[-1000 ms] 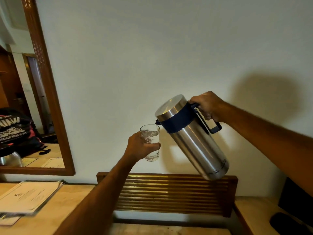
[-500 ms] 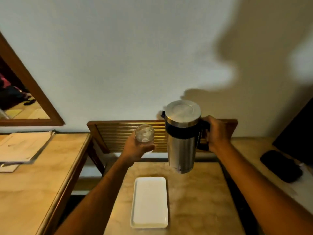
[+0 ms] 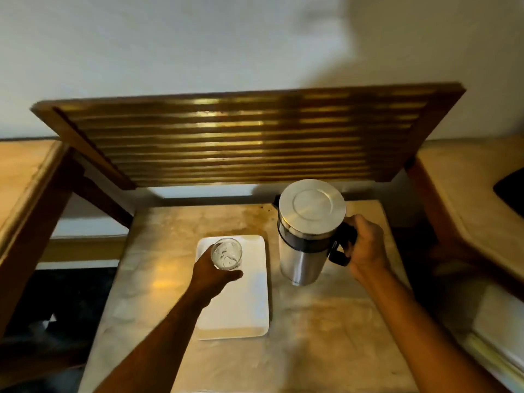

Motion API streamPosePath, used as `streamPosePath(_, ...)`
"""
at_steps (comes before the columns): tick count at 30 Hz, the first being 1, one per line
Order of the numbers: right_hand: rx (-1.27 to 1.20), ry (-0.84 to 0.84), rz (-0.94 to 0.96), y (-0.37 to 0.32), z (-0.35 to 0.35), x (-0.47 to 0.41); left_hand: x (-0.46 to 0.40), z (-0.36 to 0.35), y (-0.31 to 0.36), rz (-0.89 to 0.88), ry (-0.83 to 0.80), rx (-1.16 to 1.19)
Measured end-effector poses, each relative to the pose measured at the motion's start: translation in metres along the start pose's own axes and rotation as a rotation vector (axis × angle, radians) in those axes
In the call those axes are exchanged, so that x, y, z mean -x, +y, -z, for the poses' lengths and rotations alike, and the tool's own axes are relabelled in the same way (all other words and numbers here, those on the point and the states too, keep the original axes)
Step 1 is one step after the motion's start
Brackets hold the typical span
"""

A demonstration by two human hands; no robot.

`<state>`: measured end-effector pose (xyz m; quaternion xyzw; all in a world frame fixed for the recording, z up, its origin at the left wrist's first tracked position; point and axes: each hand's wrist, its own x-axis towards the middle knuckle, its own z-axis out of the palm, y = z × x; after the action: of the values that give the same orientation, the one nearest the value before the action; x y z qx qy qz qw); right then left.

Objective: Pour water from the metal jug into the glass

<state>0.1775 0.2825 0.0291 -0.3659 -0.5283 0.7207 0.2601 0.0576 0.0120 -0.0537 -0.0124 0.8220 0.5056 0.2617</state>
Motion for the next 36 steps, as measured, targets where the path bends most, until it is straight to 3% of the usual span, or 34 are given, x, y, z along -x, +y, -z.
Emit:
streamPosePath(9, -0.018, -0.027, -0.056, 0.059, 0.013, -0.01, -0.008, -0.036, -0.05, 0.062, 0.028, -0.058)
streamPosePath(16, -0.022, -0.058, -0.065, 0.071, 0.006, -0.006, -0.012, -0.044, -0.062, 0.055, 0.031, -0.074)
streamPosePath(24, 0.048, -0.224, 0.003, 0.077, 0.018, 0.002, -0.01, -0.05, -0.084, 0.022, 0.064, -0.073)
streamPosePath(32, 0.095, -0.232, 0.035, 0.079, 0.021, 0.0, -0.006, -0.054, -0.091, -0.002, 0.057, -0.072)
streamPosePath(36, 0.254, -0.184, 0.043, 0.07, 0.029, 0.003, 0.01, -0.037, -0.076, 0.032, -0.028, -0.156)
